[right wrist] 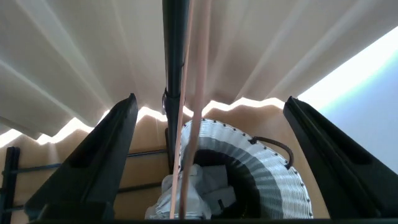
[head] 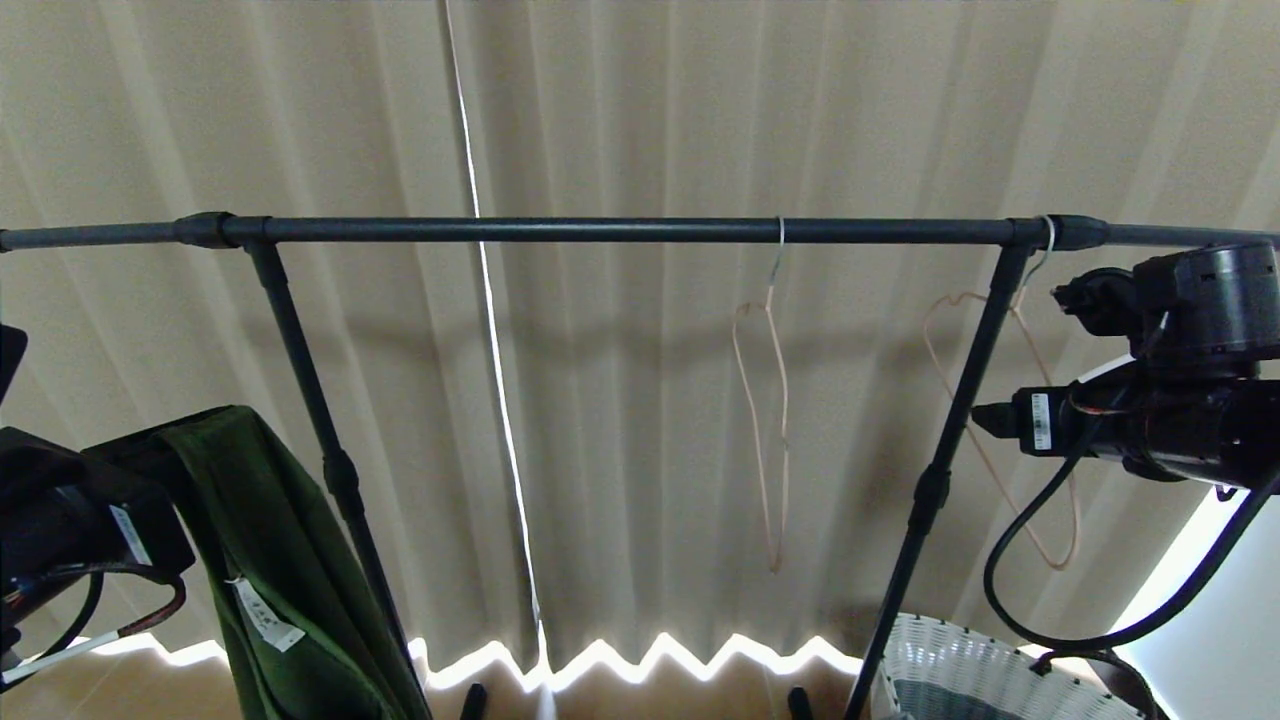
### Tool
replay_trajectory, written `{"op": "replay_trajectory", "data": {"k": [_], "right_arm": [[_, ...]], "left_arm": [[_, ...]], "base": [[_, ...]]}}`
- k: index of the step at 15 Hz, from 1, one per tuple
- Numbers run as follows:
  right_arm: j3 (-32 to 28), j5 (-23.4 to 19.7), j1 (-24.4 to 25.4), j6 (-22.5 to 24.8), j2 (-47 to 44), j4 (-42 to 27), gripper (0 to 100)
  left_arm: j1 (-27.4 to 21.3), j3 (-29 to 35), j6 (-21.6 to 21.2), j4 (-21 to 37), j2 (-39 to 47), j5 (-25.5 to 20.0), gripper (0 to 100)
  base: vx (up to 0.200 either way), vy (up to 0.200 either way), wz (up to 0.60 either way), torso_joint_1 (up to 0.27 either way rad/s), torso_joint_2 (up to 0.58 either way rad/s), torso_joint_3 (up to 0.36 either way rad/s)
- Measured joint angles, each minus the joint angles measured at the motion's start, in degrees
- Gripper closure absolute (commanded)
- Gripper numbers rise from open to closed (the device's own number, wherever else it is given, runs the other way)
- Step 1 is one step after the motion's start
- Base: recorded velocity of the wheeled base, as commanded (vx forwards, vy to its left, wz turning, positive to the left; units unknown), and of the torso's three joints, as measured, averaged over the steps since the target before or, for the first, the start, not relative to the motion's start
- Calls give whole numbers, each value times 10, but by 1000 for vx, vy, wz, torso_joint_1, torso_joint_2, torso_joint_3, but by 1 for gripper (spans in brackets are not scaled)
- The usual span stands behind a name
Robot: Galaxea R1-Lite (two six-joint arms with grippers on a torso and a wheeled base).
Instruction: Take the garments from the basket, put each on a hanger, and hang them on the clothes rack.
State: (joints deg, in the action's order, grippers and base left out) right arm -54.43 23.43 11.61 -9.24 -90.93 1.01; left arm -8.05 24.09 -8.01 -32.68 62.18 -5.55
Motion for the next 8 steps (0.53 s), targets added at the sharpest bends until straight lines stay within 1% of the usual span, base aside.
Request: {"op": "replay_trajectory", "data": {"k": [3, 4, 8], "right_arm": [[-1, 0, 2, 0, -7, 3, 0], [0, 0, 2, 0, -8, 3, 100], [2, 0, 2, 0, -9, 2, 100]], "left_arm": [[0, 0, 0, 0, 0, 0, 100], [0, 0, -1, 0, 0, 0, 100], [0, -1, -1, 0, -1, 1, 100]], "base": [[0, 0, 0, 0, 0, 0], [0, 0, 0, 0, 0, 0], [0, 0, 0, 0, 0, 0]]}}
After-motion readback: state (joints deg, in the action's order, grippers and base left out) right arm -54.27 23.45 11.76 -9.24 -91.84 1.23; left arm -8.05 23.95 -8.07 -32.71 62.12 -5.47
